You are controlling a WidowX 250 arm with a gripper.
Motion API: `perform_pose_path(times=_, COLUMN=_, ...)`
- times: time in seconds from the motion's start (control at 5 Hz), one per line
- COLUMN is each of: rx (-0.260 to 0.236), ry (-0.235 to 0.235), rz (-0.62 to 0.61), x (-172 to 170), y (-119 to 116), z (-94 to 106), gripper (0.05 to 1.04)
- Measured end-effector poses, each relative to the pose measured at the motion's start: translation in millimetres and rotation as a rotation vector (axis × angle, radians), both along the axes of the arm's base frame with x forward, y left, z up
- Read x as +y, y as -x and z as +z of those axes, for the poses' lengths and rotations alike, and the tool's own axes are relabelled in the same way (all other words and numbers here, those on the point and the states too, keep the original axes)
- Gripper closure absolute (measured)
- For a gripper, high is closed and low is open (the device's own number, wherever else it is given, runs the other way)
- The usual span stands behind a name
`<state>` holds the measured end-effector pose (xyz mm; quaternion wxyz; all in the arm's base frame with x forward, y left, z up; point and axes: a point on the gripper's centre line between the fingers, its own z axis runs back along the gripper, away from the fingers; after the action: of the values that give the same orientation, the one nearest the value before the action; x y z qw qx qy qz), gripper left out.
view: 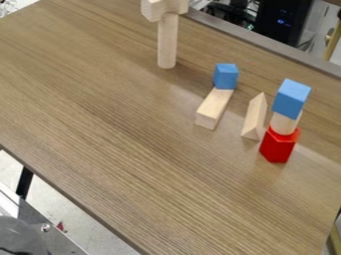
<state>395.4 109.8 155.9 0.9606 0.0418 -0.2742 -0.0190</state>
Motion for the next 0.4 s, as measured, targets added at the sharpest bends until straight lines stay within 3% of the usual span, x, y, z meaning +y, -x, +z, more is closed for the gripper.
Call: perform_pose_path(times=0.4, rx=0.013, ry=-0.006, rz=-0.007, x=6.0, y=3.3, z=-4.8, gripper=0.086)
